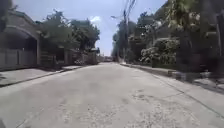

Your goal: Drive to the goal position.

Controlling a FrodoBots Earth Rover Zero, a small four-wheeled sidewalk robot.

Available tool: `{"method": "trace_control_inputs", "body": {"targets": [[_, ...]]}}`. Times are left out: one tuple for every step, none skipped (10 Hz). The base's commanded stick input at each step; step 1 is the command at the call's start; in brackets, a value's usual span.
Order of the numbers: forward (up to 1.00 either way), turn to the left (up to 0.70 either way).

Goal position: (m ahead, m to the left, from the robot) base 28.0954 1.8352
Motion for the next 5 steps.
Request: {"method": "trace_control_inputs", "body": {"targets": [[1.0, 0.04], [1.0, 0.04], [1.0, 0.01], [1.0, -0.11], [1.0, -0.36]]}}
